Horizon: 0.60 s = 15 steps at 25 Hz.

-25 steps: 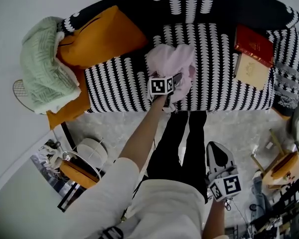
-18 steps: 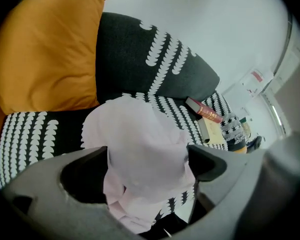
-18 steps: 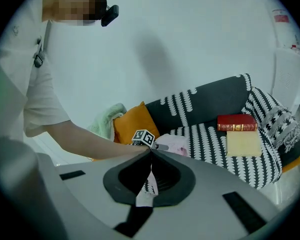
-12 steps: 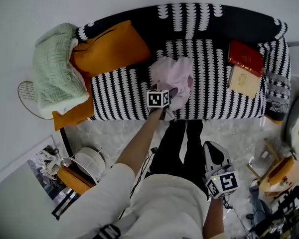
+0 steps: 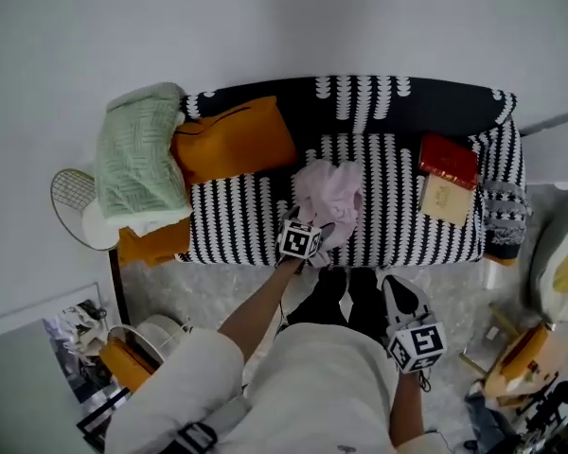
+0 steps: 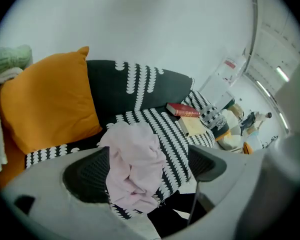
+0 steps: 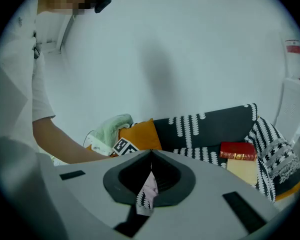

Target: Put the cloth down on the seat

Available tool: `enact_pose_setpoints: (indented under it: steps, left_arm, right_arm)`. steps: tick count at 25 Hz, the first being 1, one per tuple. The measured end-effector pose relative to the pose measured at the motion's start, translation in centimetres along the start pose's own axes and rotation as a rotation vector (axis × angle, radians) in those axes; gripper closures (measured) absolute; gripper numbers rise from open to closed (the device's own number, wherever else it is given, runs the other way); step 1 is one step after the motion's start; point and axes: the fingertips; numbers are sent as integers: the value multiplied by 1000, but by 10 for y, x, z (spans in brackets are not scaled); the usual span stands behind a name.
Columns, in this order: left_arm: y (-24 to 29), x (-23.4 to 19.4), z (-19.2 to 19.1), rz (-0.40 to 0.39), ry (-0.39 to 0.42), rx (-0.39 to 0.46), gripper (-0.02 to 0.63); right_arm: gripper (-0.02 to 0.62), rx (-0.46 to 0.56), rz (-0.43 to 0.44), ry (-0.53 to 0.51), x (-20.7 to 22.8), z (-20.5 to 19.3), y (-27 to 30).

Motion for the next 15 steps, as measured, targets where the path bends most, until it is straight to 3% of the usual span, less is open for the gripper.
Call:
enact_pose_setpoints:
  steps: [5,10,15]
  left_arm:
    - [-53,31,12,-22,103,83,119]
    - [-107,64,29,-66,149,218,240]
    - [-153,80,43,-89,124,357,370]
  right_arm:
    - [588,41,-8,-31,0,19,-4]
    - [588,77,9,-66,-10,30,-2]
    - [588,106,33,-79,-18,35,-3]
Point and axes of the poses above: the fingertips, and each gripper's own axes: y forward along the fingers, x to its right, z out of its top, and after that the axes turned 10 degrees about -y, right-handed
